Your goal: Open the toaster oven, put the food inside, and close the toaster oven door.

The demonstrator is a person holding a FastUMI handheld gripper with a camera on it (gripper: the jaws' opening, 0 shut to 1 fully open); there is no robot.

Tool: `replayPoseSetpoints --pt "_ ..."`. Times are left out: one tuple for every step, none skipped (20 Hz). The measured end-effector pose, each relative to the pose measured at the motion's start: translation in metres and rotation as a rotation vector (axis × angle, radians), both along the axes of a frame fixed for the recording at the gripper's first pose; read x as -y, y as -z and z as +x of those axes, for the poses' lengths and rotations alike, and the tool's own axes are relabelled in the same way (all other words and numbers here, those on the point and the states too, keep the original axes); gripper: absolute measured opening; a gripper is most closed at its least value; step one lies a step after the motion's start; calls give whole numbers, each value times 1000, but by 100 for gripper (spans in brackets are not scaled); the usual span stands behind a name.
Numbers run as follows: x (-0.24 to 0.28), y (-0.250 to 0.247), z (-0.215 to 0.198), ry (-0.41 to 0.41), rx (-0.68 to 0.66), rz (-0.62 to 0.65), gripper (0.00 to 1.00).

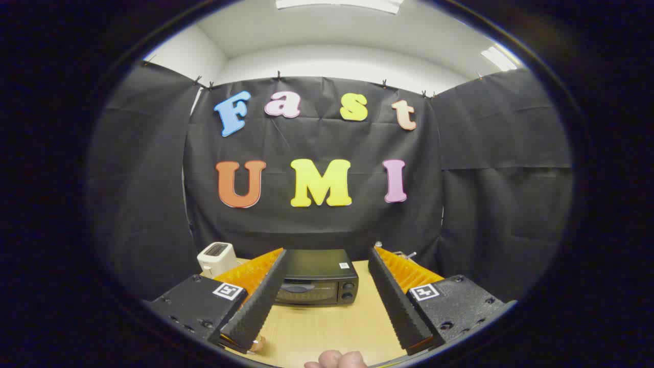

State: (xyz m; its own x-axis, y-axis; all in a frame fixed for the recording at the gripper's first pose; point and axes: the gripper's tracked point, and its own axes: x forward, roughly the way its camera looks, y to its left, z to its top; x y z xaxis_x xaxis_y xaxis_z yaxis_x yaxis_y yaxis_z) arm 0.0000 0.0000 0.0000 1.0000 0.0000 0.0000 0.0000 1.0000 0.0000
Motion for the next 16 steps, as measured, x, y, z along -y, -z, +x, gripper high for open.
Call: replayPoseSetpoints --pt "-7 -1 2 -11 0 5 100" --pt "-16 -2 5 -21 2 5 100" --pt "-22 -5 6 -30 6 -3 100" --pt "-29 -7 6 -41 6 -8 100" --pt "-36 -9 7 -54 6 -12 100" --pt "-41 -10 6 -63 7 -14 100" --pt "-45 -14 6 -70 10 -19 100" --pt "-46 -16 7 -77 16 -28 100" --pt "-46 -18 9 -79 25 -39 100" --pt "-43 -16 13 -79 26 -48 100" --pt "-39 -12 17 -75 20 -49 100" --pt "-33 -6 20 -69 0 -51 100" --pt "-28 0 22 -64 -16 -58 100" --pt "-23 3 25 -58 -27 -74 100" --pt "-16 5 28 -46 -33 -97 100" --pt "-8 7 31 -30 -38 -116 100"
